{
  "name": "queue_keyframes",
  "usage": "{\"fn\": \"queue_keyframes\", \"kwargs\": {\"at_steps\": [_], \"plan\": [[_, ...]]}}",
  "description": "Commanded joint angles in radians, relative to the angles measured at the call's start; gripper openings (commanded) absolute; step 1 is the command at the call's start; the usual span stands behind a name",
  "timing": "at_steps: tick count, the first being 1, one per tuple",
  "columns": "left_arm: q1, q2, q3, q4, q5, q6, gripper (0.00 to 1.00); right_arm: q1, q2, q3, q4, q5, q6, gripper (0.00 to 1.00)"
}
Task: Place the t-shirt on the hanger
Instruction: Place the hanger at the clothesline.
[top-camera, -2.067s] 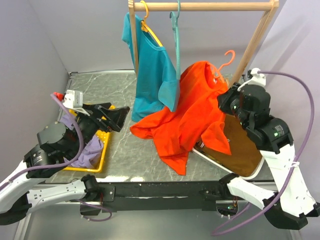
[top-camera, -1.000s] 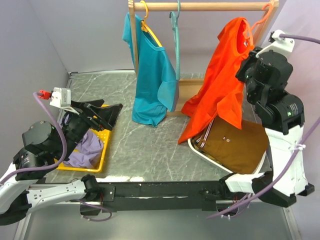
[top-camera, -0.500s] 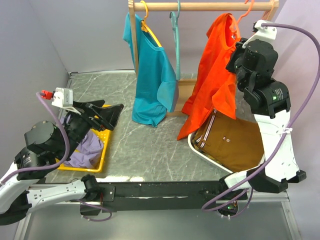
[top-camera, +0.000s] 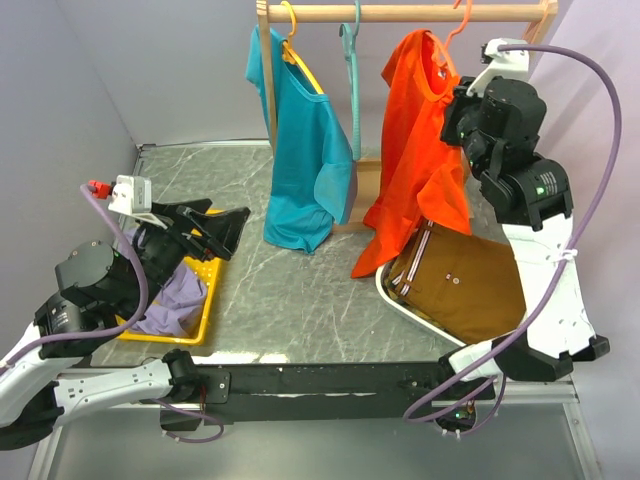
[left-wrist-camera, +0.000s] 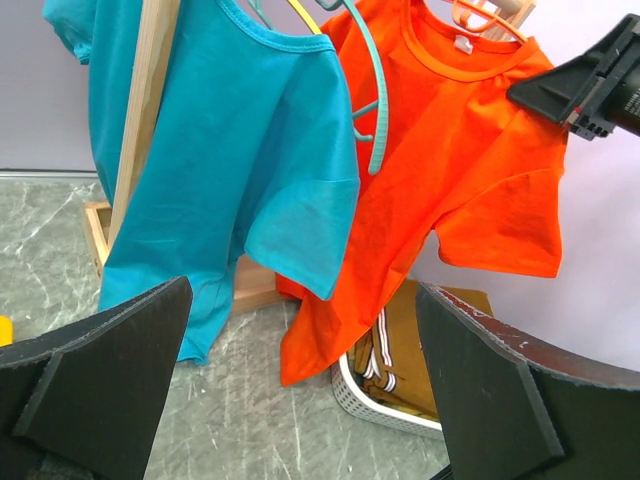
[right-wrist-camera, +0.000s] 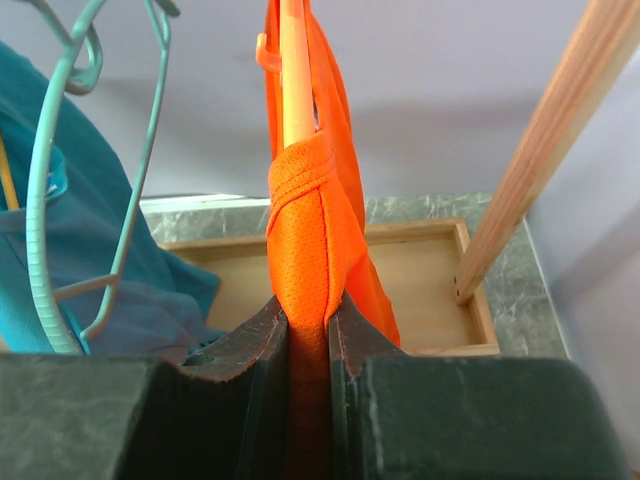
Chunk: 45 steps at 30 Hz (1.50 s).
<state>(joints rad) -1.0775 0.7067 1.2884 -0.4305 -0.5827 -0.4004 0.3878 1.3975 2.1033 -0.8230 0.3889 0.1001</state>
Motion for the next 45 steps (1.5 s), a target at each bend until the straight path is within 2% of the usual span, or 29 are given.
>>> {"fn": "queue_keyframes", "kwargs": {"at_steps": [1,6,22,35,36,37,39,40,45], "plan": [[-0.001,0.016,-0.006,0.044,-0.019,0.032,0.99,-0.006,0.040,0.064,0.065,-0.033,-0.043,0.00],[-0.001,0.020,-0.006,0.042,-0.025,0.034,1.00,-0.004,0.103,0.124,0.059,-0.035,-0.060,0.00],[-0.001,0.034,-0.012,0.045,-0.039,0.026,0.99,-0.007,0.192,0.159,0.120,-0.021,-0.091,0.00],[-0.001,0.037,-0.038,0.050,-0.034,0.009,0.99,-0.007,0.189,0.132,0.125,-0.027,-0.068,0.01],[-0.001,0.039,-0.040,0.053,-0.032,0.006,1.00,-0.007,0.183,0.117,0.125,-0.027,-0.057,0.06],[-0.001,0.040,-0.043,0.052,-0.031,0.005,0.99,-0.007,0.167,0.109,0.125,-0.028,-0.051,0.18],[-0.001,0.043,-0.044,0.050,-0.025,-0.001,1.00,-0.007,0.155,0.081,0.124,-0.031,-0.031,0.31],[-0.001,0.045,-0.047,0.050,-0.023,-0.003,0.99,-0.006,0.143,0.074,0.122,-0.035,-0.025,0.41],[-0.001,0.047,-0.055,0.050,-0.013,-0.017,0.99,-0.007,0.103,0.037,0.085,-0.045,0.038,0.54]]}}
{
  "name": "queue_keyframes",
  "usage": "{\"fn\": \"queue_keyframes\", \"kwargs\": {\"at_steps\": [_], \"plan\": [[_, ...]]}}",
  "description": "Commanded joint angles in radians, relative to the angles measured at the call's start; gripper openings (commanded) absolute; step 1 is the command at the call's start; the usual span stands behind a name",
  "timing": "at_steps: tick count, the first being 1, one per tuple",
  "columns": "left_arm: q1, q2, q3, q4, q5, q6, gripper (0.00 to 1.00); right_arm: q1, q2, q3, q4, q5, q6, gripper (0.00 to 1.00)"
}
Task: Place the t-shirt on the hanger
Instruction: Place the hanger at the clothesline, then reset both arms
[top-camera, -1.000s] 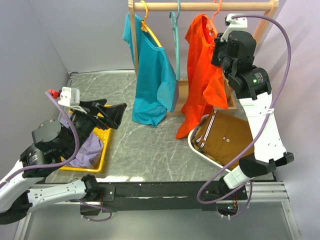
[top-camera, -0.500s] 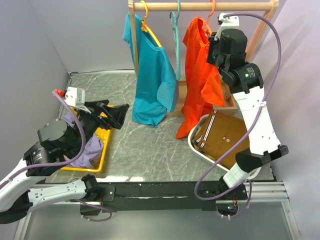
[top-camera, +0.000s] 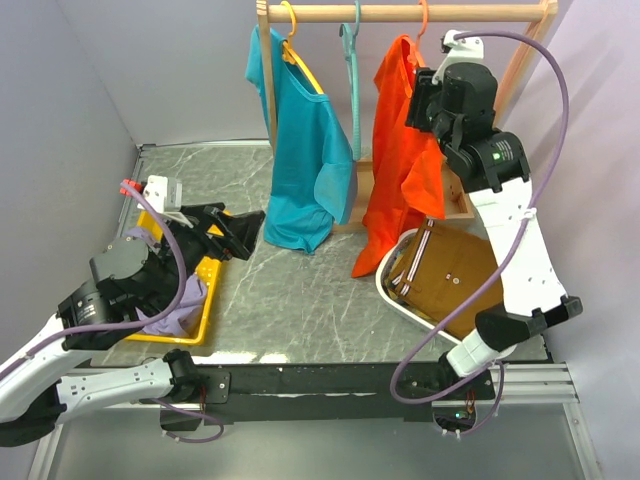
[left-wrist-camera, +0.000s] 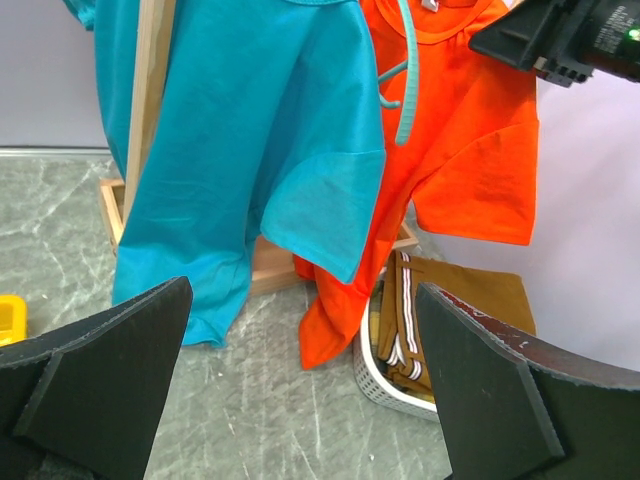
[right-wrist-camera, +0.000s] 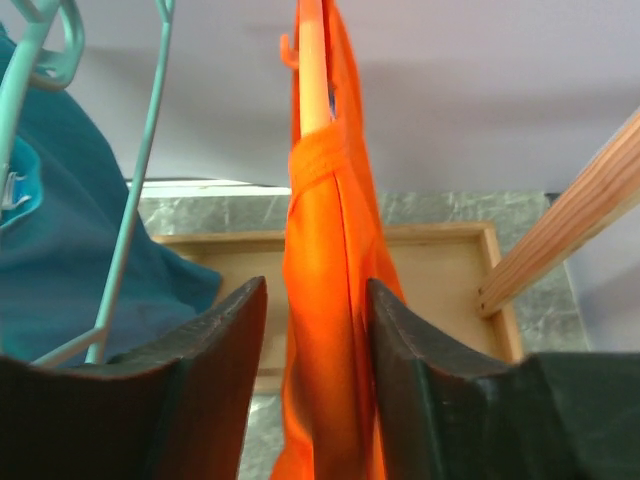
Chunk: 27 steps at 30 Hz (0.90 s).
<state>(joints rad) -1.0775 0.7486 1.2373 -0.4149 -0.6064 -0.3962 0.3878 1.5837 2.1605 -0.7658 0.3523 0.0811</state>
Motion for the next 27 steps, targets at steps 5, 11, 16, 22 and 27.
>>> {"fn": "queue_keyframes", "kwargs": {"at_steps": [5,11,16,22,27], "plan": [[-0.001,0.006,-0.012,0.031,0.017,-0.032,0.99,-0.006,-0.201,-0.125,0.026,-0.015,0.126,0.69],[-0.001,0.008,-0.033,0.037,0.034,-0.049,0.96,-0.006,-0.385,-0.337,0.029,-0.068,0.226,0.75],[-0.001,0.012,-0.053,0.036,0.048,-0.069,0.96,-0.006,-0.588,-0.608,0.074,-0.150,0.316,0.78],[-0.001,0.024,-0.119,0.045,0.094,-0.128,0.96,-0.006,-0.813,-0.999,0.109,-0.183,0.436,0.79],[-0.001,0.041,-0.183,0.065,0.129,-0.181,0.96,-0.003,-0.928,-1.275,0.154,-0.269,0.535,0.80]]}}
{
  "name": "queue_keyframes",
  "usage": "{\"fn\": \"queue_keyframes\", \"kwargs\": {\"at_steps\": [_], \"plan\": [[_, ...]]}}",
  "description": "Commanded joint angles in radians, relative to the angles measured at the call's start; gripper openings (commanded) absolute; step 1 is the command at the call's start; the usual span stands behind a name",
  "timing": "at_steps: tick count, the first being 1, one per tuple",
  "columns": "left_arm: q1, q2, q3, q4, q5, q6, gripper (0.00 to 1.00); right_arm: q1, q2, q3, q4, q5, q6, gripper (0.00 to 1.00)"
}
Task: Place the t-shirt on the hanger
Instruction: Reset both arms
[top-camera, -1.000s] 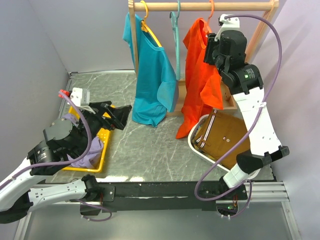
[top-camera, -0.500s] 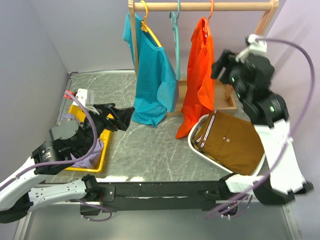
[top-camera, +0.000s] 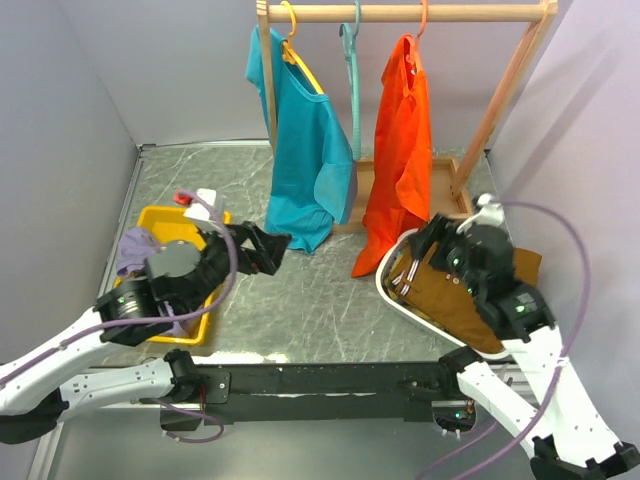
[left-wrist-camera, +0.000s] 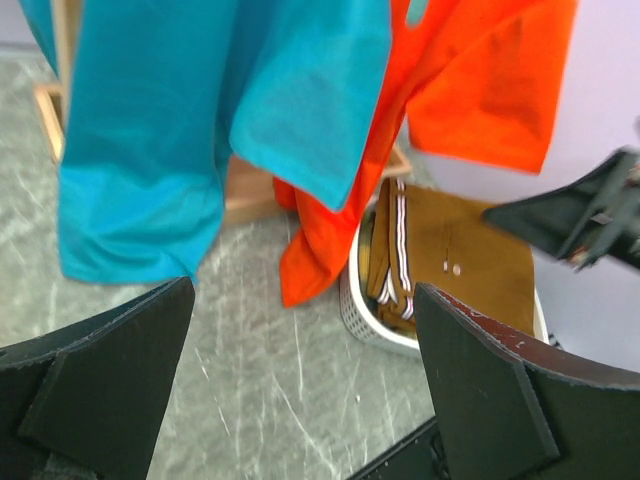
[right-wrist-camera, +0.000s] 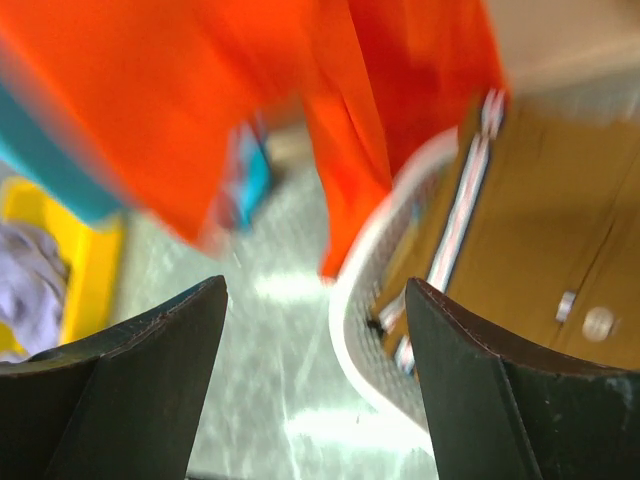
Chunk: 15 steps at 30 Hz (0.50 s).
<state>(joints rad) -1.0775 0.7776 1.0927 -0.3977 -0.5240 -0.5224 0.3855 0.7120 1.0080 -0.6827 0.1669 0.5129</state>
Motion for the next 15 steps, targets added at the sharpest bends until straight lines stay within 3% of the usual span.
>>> {"fn": "queue_keyframes", "kwargs": {"at_steps": [1,5,11,15], "plan": [[-0.001,0.012,-0.050,0.060,0.047,-0.062,0.96,-0.002,-0.065,-0.190,0.112,-0.107,0.110,0.79],[0.001,0.029,-0.093,0.076,0.051,-0.091,0.96,0.044,-0.031,-0.269,0.175,-0.086,0.134,0.79],[0.001,0.063,-0.125,0.068,0.051,-0.117,0.96,0.232,0.062,-0.313,0.268,0.097,0.190,0.80],[0.007,0.087,-0.165,0.068,0.074,-0.165,0.96,0.318,0.084,-0.354,0.370,0.112,0.217,0.80]]}}
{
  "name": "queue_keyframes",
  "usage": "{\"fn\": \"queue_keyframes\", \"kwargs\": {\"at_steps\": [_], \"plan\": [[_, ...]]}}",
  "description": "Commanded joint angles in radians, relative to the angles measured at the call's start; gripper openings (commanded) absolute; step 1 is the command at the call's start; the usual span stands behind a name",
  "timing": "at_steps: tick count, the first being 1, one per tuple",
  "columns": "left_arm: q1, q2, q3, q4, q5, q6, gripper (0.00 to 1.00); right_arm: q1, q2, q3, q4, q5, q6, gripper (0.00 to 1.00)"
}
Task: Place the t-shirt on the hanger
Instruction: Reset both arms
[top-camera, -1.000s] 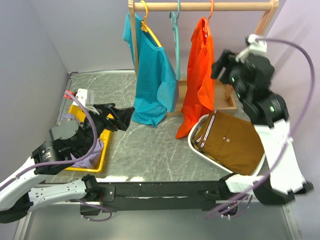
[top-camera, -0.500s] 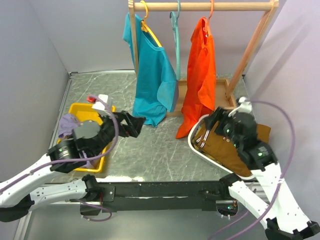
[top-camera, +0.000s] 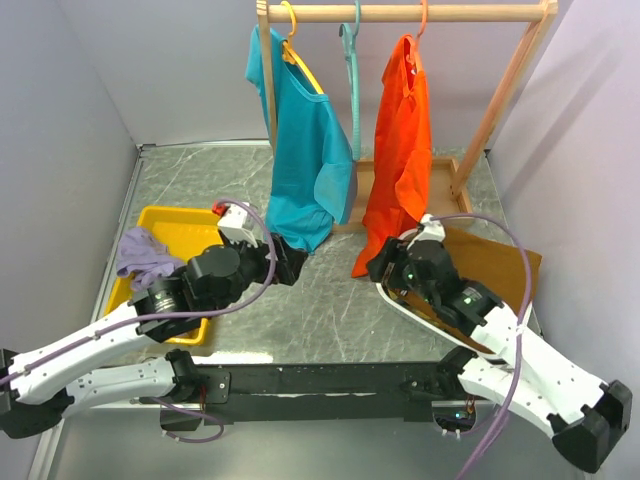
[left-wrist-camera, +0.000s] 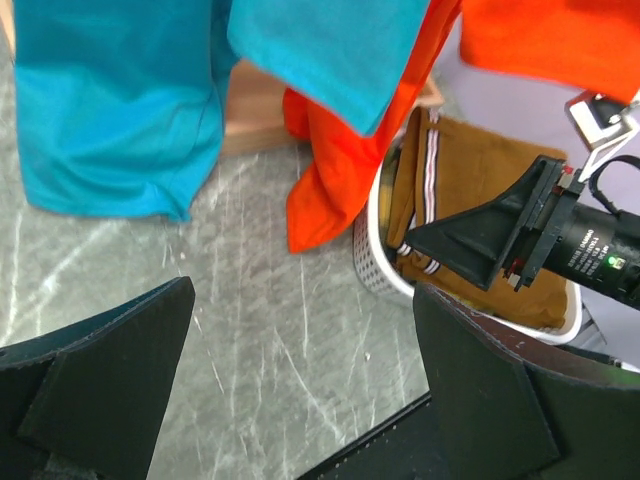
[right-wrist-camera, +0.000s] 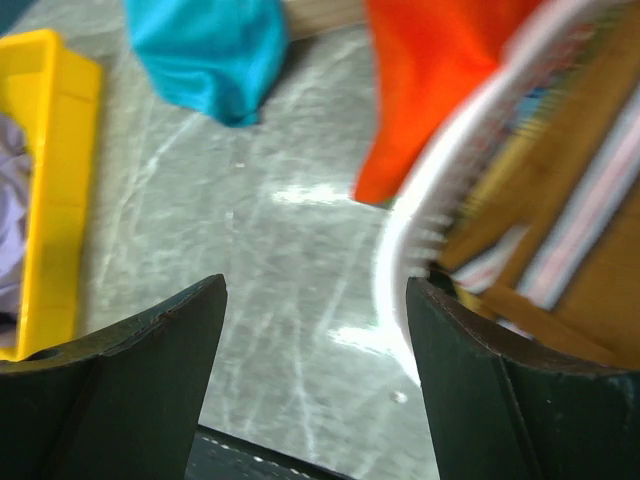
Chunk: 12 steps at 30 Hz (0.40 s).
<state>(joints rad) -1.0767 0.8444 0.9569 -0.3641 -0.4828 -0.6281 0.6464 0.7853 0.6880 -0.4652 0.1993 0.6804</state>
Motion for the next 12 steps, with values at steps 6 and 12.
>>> {"fn": "queue_keyframes", "kwargs": {"at_steps": [6,12], "plan": [[0.006,0.048,-0.089,-0.012,-0.046,-0.206,0.96,0.085,-0.006,-0.102,0.247,0.052,0.058,0.81],[0.006,0.018,-0.170,0.030,-0.051,-0.232,0.96,0.084,-0.001,-0.105,0.252,0.049,0.022,0.84]]}}
